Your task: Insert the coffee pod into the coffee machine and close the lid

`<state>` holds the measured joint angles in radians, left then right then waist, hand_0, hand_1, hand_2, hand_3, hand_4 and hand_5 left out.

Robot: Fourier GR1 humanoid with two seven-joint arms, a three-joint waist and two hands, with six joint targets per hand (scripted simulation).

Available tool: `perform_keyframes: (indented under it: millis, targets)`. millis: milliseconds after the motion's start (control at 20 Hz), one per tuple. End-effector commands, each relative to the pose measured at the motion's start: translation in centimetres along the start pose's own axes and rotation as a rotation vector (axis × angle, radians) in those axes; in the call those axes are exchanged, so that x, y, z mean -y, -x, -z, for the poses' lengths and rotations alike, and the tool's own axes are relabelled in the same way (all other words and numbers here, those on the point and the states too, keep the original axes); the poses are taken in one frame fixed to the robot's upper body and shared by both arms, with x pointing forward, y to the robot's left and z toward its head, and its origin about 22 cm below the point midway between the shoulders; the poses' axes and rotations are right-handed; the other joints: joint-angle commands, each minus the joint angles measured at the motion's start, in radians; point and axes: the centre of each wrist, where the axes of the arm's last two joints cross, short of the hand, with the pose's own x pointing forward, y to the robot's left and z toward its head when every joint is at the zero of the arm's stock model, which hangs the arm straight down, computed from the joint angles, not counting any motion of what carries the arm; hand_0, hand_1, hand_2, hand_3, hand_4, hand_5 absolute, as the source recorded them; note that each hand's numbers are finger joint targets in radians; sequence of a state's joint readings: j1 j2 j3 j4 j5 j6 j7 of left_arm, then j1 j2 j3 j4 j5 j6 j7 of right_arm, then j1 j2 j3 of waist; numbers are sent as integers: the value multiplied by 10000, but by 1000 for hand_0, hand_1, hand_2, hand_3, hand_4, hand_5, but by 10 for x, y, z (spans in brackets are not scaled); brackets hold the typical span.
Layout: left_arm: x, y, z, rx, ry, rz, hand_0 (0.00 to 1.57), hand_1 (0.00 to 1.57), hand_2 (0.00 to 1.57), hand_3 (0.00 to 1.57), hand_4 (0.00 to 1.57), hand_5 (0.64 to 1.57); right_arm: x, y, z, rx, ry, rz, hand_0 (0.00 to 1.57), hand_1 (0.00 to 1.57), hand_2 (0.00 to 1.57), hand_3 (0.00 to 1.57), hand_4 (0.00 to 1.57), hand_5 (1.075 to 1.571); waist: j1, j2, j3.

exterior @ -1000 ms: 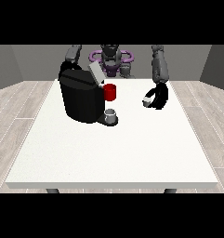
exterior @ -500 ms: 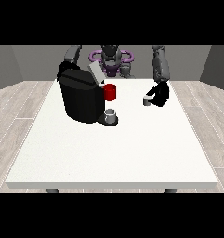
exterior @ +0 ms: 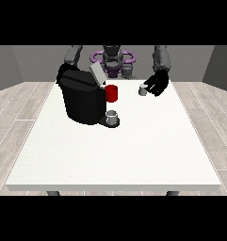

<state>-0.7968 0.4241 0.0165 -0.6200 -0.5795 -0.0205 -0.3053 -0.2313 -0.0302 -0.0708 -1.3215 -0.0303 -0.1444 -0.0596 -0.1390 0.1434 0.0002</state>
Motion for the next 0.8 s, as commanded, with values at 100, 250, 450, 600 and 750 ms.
perform_keyframes:
  millis: [100,250,450,600,750]
  targets:
    - [-10,-24,14,420,120,54,1235,1235,1323,1291,571,1571,-12,1,1,-315,-357,-255,0,0,0,0,488,1571,-205,-187,-3]
    - [-14,-56,30,627,-78,57,1235,1235,1323,1291,571,1571,-6,3,13,39,-233,-62,0,0,0,0,443,1571,-90,27,0]
    - [-37,-50,29,526,74,-161,1272,1272,1342,1293,548,1571,-12,8,-1,8,-644,157,0,0,0,0,492,1571,-505,-222,-1]
    - [-53,-59,34,373,-749,103,1011,1011,1199,1224,543,1571,-31,-5,-2,174,-1027,168,0,0,0,0,475,1571,-966,-167,-4]
    - [-93,-82,41,406,-1093,-41,1248,1248,1292,1237,515,1571,-17,-6,7,366,-1015,111,0,0,0,0,495,1571,-1042,54,0]
